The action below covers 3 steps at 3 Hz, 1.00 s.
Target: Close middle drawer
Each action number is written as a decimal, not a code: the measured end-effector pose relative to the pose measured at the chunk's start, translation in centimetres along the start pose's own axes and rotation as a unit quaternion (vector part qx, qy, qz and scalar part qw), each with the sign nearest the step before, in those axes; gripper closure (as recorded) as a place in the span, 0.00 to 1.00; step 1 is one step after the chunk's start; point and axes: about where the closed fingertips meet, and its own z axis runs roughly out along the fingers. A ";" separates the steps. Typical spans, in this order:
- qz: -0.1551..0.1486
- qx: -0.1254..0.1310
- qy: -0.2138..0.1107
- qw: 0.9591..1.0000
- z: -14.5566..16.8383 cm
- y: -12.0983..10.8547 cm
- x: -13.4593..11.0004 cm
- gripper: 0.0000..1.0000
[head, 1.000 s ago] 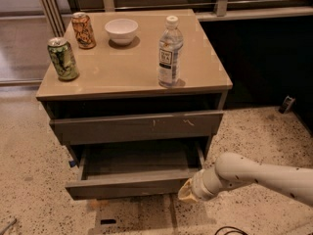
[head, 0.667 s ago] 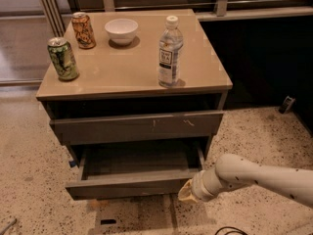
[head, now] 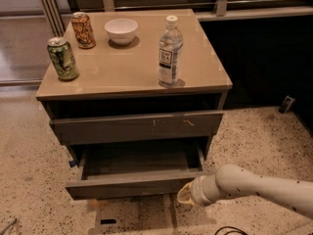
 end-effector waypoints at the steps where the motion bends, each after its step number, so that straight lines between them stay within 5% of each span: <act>1: -0.052 0.086 -0.021 0.995 0.8 -2.2 -0.4 1.00; 2: -0.095 0.181 -0.045 0.978 1.0 -5.6 -1.4 1.00; 3: -0.095 0.179 -0.045 0.978 1.0 -5.6 -1.4 1.00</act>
Offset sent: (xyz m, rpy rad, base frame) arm 0.0879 0.0115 0.0190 0.0906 -0.6312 -0.0855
